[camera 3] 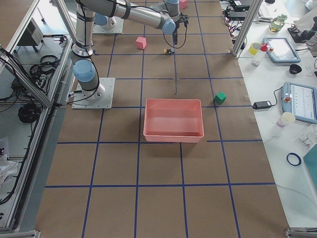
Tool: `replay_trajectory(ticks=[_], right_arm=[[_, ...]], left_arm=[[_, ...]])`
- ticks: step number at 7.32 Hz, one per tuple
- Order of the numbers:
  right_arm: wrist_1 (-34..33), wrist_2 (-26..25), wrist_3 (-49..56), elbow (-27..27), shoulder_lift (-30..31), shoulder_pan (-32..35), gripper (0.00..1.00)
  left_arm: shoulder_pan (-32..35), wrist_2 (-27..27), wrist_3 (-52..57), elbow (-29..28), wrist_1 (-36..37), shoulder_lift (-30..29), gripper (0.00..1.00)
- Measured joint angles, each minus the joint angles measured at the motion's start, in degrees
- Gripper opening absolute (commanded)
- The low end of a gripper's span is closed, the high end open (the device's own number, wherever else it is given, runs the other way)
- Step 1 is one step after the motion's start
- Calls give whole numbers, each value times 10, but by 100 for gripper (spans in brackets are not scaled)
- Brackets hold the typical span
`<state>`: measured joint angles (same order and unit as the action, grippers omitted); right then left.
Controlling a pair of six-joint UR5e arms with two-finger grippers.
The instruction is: Align button upright
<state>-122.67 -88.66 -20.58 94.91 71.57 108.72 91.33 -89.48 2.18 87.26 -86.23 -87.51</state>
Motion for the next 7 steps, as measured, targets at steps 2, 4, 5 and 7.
replay_trajectory(ticks=[2,4,5,7], right_arm=[[120,1,76,-13,72,-81,100],[205,-5,114,-23,140,-141,100],[244,-12,120,-26,164,-153,100],[297,-37,126,-42,187,-159,100]], left_arm=[[0,0,1,0,0,-2,100],[1,0,1,0,0,-4,100],[1,0,0,-1,0,-6,100],[2,1,0,-2,0,-7,100]])
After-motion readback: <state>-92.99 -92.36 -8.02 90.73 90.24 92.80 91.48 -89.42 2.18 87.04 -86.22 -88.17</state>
